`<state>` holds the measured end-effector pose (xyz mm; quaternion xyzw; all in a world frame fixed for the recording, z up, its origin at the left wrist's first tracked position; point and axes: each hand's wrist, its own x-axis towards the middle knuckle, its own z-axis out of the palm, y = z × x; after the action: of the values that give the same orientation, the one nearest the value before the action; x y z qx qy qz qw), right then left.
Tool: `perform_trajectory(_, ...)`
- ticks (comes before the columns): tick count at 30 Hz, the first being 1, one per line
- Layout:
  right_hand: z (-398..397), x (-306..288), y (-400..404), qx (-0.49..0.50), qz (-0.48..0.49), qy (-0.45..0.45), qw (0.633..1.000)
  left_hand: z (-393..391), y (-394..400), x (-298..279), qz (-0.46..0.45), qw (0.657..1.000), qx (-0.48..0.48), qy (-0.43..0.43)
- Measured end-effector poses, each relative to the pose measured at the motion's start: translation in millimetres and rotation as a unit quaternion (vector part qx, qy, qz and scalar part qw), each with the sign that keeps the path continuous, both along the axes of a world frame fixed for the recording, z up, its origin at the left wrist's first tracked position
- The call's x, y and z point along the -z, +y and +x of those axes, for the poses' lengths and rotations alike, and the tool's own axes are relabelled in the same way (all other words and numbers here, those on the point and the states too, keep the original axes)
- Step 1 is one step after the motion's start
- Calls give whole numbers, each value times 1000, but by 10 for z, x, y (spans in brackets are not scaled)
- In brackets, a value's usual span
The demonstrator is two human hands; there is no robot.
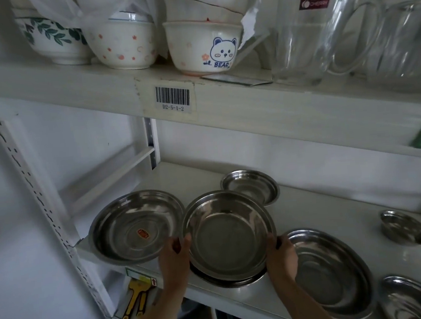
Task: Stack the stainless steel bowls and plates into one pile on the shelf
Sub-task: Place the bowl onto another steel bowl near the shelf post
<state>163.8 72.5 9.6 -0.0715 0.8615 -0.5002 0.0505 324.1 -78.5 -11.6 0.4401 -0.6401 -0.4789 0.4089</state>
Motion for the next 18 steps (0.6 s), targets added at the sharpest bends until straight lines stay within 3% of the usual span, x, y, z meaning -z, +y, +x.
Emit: perform_trajectory(18,13,92,18,17,9,13,1000,44,114,86,37,997,-52,31)
